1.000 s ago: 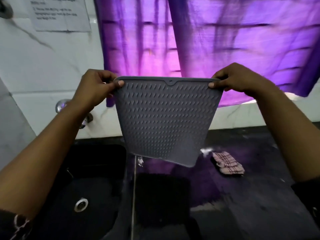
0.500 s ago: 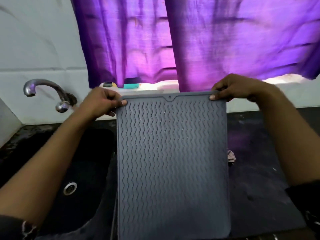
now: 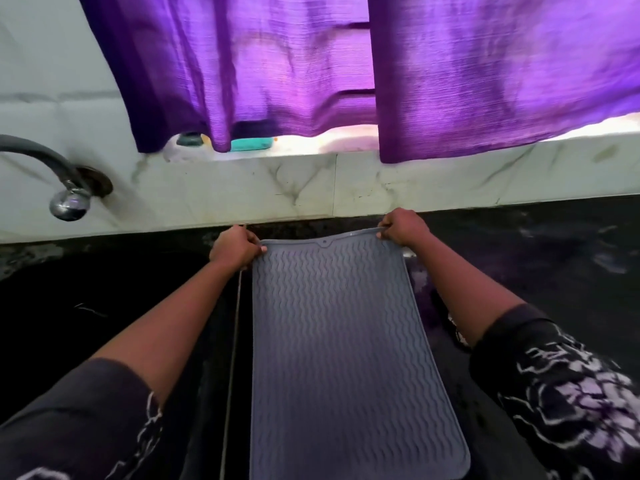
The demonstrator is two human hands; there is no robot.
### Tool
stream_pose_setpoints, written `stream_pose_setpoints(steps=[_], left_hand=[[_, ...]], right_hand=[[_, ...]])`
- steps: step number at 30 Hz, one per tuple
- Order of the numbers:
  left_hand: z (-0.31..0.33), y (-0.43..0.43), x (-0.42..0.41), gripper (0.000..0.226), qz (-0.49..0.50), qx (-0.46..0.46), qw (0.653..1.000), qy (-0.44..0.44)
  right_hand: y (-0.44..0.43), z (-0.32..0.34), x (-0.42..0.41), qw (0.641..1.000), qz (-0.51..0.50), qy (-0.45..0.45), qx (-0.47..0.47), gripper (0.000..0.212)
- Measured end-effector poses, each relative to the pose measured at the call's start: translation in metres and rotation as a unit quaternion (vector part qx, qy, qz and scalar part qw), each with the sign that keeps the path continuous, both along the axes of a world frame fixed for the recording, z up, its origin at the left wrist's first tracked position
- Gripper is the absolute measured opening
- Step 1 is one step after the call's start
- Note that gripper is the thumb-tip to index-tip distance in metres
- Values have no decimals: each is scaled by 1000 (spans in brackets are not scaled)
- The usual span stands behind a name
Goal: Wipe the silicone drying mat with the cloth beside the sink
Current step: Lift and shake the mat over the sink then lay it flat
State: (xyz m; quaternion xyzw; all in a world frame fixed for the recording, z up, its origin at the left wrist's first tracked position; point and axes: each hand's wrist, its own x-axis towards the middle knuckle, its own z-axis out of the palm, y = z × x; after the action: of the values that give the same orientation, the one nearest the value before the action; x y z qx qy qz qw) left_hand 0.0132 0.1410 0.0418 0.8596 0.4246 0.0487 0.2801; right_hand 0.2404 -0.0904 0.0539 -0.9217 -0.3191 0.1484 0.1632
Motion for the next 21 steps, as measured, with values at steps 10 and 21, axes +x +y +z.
stream_pose_setpoints(steps=[10, 21], left_hand=[[-34, -6, 7, 63, -71, 103, 992, 32], [-112, -73, 2, 85, -138, 154, 976, 70]], right_hand=[[14, -37, -23, 978, -36, -152, -138, 49], [-9, -116, -91, 993, -4, -117, -18, 68]])
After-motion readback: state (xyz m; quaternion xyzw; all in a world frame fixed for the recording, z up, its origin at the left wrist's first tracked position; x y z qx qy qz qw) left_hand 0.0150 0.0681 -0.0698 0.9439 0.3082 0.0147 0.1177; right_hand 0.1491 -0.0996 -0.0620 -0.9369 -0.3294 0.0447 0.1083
